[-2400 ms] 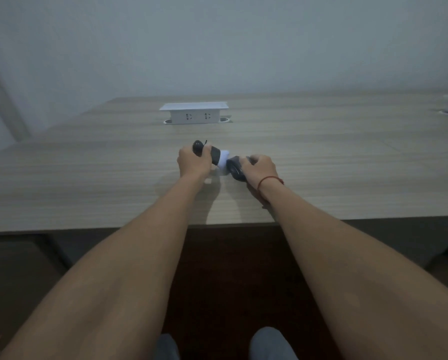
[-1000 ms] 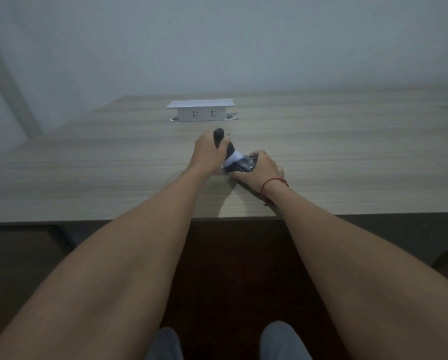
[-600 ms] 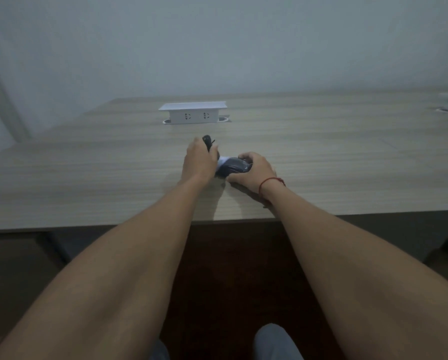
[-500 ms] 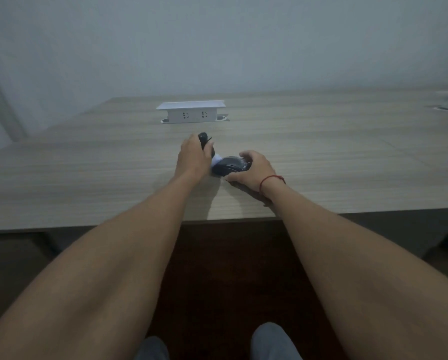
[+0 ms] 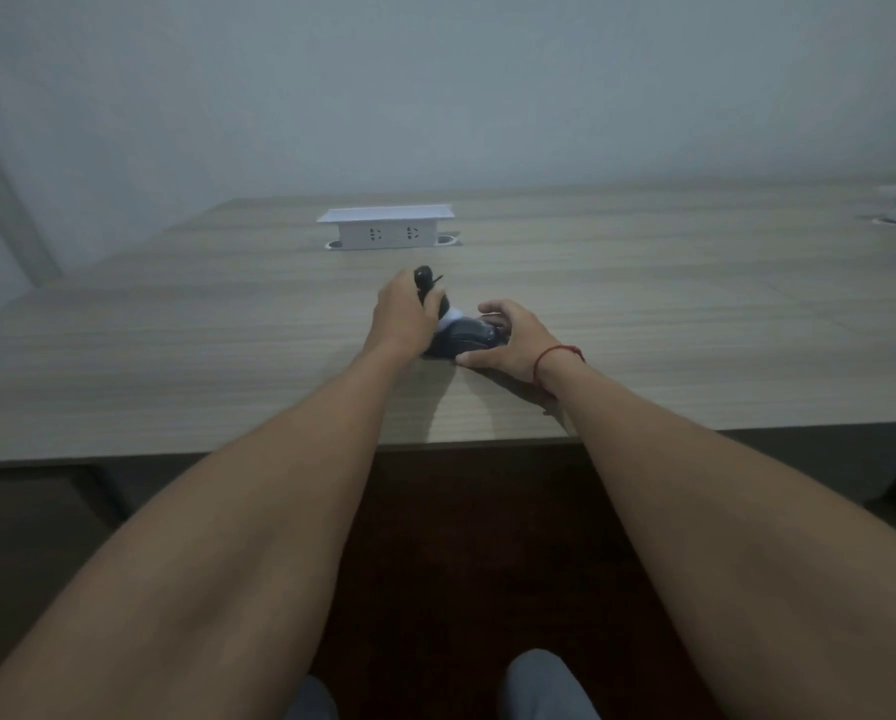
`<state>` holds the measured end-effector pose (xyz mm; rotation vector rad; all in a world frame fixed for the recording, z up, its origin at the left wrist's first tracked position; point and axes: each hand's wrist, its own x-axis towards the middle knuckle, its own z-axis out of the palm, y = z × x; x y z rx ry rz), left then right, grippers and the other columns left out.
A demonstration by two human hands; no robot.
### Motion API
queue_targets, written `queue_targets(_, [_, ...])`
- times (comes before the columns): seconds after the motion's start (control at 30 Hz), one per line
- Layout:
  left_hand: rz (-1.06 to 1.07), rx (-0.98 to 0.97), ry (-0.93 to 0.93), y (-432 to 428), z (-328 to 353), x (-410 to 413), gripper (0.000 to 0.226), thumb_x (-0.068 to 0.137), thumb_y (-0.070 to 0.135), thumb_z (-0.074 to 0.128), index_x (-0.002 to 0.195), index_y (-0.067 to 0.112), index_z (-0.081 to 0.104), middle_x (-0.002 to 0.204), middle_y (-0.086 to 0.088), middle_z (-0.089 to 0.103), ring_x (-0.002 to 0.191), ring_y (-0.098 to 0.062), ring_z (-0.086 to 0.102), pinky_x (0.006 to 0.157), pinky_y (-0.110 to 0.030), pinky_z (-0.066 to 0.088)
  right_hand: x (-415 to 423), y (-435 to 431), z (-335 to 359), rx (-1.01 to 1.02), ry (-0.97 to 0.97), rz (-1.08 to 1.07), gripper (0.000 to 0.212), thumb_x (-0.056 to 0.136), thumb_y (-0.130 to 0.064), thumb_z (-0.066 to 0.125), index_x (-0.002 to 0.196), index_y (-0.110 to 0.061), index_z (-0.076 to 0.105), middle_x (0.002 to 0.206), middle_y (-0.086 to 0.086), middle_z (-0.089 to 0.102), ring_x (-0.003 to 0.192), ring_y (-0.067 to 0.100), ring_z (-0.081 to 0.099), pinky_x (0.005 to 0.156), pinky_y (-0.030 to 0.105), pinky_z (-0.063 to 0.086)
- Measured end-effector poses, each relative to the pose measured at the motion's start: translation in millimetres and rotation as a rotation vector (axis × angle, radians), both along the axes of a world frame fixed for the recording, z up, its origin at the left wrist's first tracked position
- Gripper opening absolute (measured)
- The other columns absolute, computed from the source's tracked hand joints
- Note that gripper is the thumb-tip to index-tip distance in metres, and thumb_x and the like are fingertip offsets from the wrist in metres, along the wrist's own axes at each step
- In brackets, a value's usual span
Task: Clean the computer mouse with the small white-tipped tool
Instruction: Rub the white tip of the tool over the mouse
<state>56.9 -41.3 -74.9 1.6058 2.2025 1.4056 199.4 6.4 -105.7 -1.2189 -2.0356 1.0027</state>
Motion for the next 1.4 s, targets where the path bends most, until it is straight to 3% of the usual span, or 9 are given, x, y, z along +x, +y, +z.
queue_targets(0.1, [0.047, -0.112, 0.075, -0.5, -6.3, -7.0, 0.032, 0.097, 0.024, 0.052, 0.118, -0.001, 0.054, 0.120, -0.019, 0.057, 0.107, -0.032, 0.056, 0.081, -0.034, 0.040, 11.7, 4.9, 4.6, -0.032, -0.030, 0.031, 0.082, 0.071, -0.023, 0.083, 0.140, -0.019, 0.039, 0.143, 0.004, 0.047, 0.125, 0.023, 0.047, 0.094, 0.032, 0.039])
queue_targets(0.27, [-0.015, 0.080, -0.033, -1.0, -1.0, 3.6, 0.030, 0.096, 0.026, 0.053, 0.109, 0.000, 0.059, 0.105, -0.011, 0.057, 0.091, -0.018, 0.049, 0.076, -0.025, 0.035, 12.5, 11.8, 7.1, -0.083, -0.023, 0.027, 0.093, 0.069, -0.030, 0.084, 0.145, -0.024, 0.031, 0.151, 0.006, 0.037, 0.131, 0.026, 0.042, 0.101, 0.038, 0.039])
queue_targets(0.4, [0.026, -0.043, -0.007, 2.1, -10.5, 3.0, 0.033, 0.096, 0.026, 0.053, 0.115, -0.001, 0.056, 0.116, -0.018, 0.058, 0.103, -0.029, 0.056, 0.084, -0.031, 0.042, 7.7, 5.6, -3.0, -0.027, -0.016, -0.250, 0.114, 0.043, -0.082, 0.067, 0.138, -0.026, 0.039, 0.143, 0.008, 0.045, 0.128, 0.030, 0.045, 0.103, 0.050, 0.042])
queue_targets(0.47, [0.032, -0.075, 0.038, 3.6, -7.6, -2.4, 0.036, 0.095, 0.029, 0.053, 0.113, -0.001, 0.056, 0.117, -0.021, 0.060, 0.109, -0.036, 0.057, 0.094, -0.040, 0.046, 7.9, 5.6, -11.2, 0.063, -0.074, -0.387, 0.110, 0.041, -0.090, 0.055, 0.129, -0.024, 0.048, 0.129, 0.005, 0.057, 0.119, 0.027, 0.051, 0.099, 0.050, 0.044])
queue_targets(0.6, [0.027, 0.060, -0.052, 1.0, 2.0, 1.8, 0.032, 0.094, 0.031, 0.054, 0.104, 0.001, 0.060, 0.107, -0.018, 0.063, 0.102, -0.034, 0.059, 0.092, -0.045, 0.048, 2.5, 7.4, -11.5, 0.048, -0.031, -0.398, 0.084, 0.059, -0.077, 0.063, 0.124, -0.025, 0.051, 0.124, 0.003, 0.060, 0.117, 0.028, 0.052, 0.101, 0.049, 0.041])
queue_targets(0.8, [0.081, -0.073, -0.034, -1.4, -17.2, -4.8, 0.031, 0.095, 0.030, 0.053, 0.113, 0.005, 0.055, 0.116, -0.015, 0.060, 0.109, -0.033, 0.057, 0.101, -0.050, 0.043, 0.6, 15.5, -7.5, -0.041, 0.099, -0.325, 0.075, 0.066, -0.060, 0.071, 0.126, -0.020, 0.051, 0.127, 0.005, 0.060, 0.119, 0.029, 0.054, 0.105, 0.048, 0.039])
queue_targets(0.93, [0.063, 0.076, -0.089, 0.3, -15.9, -8.2, 0.030, 0.094, 0.029, 0.054, 0.108, 0.002, 0.058, 0.110, -0.015, 0.060, 0.098, -0.027, 0.056, 0.089, -0.039, 0.047, -5.6, 10.0, -5.4, 0.037, -0.051, -0.371, 0.056, 0.075, -0.062, 0.054, 0.112, -0.019, 0.059, 0.113, 0.007, 0.063, 0.105, 0.027, 0.054, 0.100, 0.042, 0.039])
queue_targets(1.13, [0.065, -0.005, -0.109, -2.0, -24.0, -5.1, 0.033, 0.094, 0.028, 0.055, 0.109, -0.001, 0.058, 0.111, -0.018, 0.061, 0.100, -0.031, 0.058, 0.082, -0.035, 0.044, -20.6, 1.8, -11.5, 0.188, -0.250, -0.454, 0.093, 0.059, -0.088, 0.047, 0.116, -0.015, 0.056, 0.121, 0.009, 0.056, 0.115, 0.028, 0.047, 0.100, 0.046, 0.039])
queue_targets(1.4, [-0.007, 0.071, -0.166, -2.1, -16.8, -6.5, 0.029, 0.093, 0.028, 0.056, 0.105, 0.002, 0.059, 0.098, -0.010, 0.060, 0.089, -0.024, 0.058, 0.075, -0.031, 0.045, -9.5, 3.7, -10.1, 0.074, -0.080, -0.223, 0.083, 0.062, -0.066, 0.072, 0.124, -0.016, 0.049, 0.124, 0.007, 0.057, 0.112, 0.027, 0.053, 0.097, 0.047, 0.047])
